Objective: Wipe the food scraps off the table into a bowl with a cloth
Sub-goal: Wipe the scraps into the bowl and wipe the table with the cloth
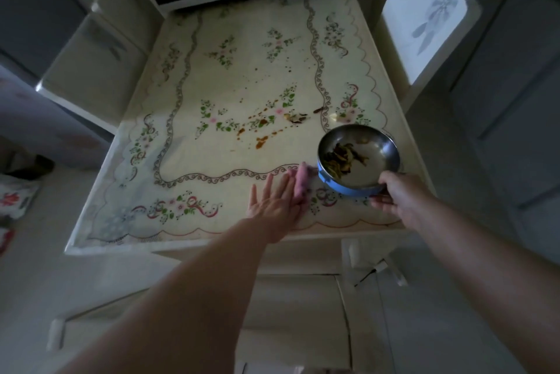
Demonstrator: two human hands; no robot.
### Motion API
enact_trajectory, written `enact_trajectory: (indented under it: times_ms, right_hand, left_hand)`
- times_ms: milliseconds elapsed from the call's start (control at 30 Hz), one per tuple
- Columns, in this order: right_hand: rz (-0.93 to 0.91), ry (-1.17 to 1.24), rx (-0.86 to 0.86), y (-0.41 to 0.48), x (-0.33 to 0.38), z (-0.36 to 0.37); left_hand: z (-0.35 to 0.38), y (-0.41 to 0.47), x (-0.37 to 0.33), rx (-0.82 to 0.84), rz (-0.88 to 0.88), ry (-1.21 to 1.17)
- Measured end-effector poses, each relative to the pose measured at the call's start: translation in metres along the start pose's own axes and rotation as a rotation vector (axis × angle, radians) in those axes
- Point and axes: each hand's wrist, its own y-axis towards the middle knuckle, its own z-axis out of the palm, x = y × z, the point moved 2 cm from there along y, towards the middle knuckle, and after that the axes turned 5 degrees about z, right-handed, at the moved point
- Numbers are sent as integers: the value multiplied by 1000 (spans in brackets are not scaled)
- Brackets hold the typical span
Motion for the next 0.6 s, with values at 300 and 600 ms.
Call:
enact_trajectory:
  times_ms: [300, 600]
  right_hand:
    - [-22, -10, 15, -6, 5, 52]
    - [12, 67, 11, 16, 11, 37]
  left_hand:
    - [-3, -12, 75, -60, -356, -65]
    - [0, 19, 38, -154, -423, -254]
